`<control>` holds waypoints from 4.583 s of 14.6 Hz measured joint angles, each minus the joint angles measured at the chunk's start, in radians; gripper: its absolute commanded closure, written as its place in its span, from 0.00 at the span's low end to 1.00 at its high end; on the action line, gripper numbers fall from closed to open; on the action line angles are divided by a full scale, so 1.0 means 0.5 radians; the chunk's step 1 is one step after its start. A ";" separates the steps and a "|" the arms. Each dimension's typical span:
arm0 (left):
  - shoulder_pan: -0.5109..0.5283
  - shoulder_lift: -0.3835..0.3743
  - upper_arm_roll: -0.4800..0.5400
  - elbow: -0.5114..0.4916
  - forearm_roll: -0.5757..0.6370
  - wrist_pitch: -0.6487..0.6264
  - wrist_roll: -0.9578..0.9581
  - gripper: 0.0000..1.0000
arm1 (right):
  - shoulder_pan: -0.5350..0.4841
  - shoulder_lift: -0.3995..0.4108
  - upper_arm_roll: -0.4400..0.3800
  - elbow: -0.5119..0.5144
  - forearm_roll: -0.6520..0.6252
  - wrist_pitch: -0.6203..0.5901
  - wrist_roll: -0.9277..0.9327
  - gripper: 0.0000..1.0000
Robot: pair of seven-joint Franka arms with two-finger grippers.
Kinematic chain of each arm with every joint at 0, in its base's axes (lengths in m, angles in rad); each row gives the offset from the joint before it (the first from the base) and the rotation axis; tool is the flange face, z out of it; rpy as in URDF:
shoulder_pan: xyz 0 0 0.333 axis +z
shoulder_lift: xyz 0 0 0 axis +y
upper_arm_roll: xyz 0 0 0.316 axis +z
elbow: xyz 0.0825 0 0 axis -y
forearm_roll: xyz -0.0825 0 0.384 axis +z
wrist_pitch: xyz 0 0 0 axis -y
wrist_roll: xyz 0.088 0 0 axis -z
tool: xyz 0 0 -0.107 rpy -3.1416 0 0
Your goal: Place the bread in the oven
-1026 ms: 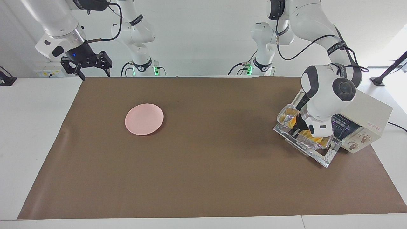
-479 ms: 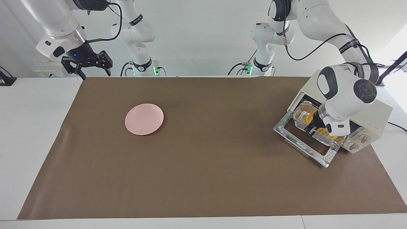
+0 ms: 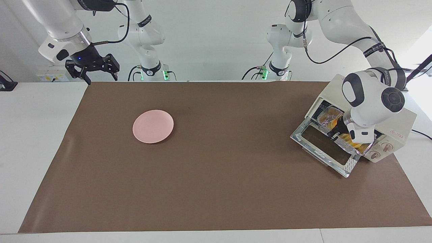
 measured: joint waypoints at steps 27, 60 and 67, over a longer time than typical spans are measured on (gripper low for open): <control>-0.002 -0.072 0.007 -0.142 0.163 0.063 0.016 0.18 | 0.000 0.000 0.000 0.000 0.000 0.000 0.000 0.00; -0.090 -0.541 -0.036 0.040 0.174 -0.626 0.856 0.00 | 0.000 0.000 0.000 0.000 0.000 0.000 0.000 0.00; 0.267 -0.689 -0.446 0.036 0.171 -0.728 1.212 0.00 | 0.000 0.000 0.000 0.000 0.000 0.000 0.000 0.00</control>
